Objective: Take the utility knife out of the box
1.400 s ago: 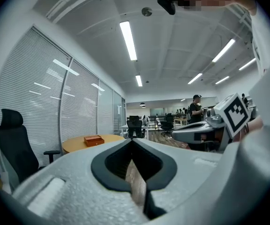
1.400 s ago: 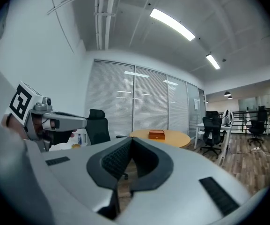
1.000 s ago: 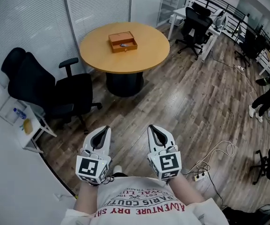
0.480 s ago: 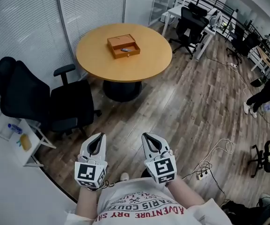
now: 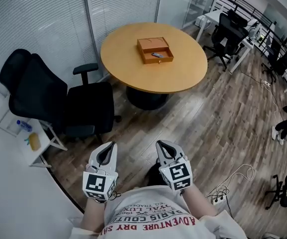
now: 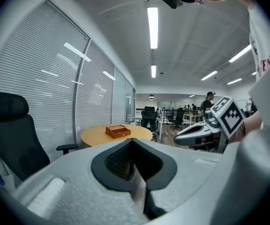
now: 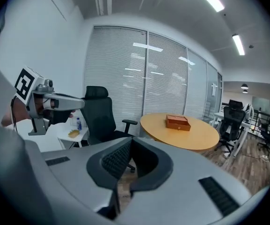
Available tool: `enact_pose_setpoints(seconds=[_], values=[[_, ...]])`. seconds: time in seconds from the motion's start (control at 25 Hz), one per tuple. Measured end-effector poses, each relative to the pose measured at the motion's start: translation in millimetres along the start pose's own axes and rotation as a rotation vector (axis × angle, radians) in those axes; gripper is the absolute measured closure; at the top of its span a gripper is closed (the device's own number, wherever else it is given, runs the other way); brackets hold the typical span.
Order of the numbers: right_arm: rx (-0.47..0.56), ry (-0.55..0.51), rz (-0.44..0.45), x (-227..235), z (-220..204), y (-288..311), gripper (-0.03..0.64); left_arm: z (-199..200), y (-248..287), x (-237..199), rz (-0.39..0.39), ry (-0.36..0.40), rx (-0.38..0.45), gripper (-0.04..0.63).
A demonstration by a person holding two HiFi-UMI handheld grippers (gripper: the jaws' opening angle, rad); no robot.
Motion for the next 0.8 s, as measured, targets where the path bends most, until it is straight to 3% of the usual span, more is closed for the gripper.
enact_pose_setpoints(seconds=[0.28,0.48,0.8], values=[[0.028,0.019,0.098,86.1,16.6,62.7,0.609,17.8,95.8,-2.9,0.091,0.002,-0.048,0.601],[0.037,0.021,0.163,170.0,28.4,93.2,0.609,50.8,183.8,21.5,0.098,0.006,-0.021,0.6],[0.012,-0.008,0.147,292.4,3.1,128.3,0.609,59.0,294.1,47.4,0.115,-0.04,-0.011,0.6]])
Point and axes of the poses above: the fingertips, and each gripper's own axes: y forward along the fingers, x to its right, z out of its top, the point moved 2 cm from there along -y, backward along the fingers, and after that the axes turned 4 degrees about -y, right-handed, at the moved point
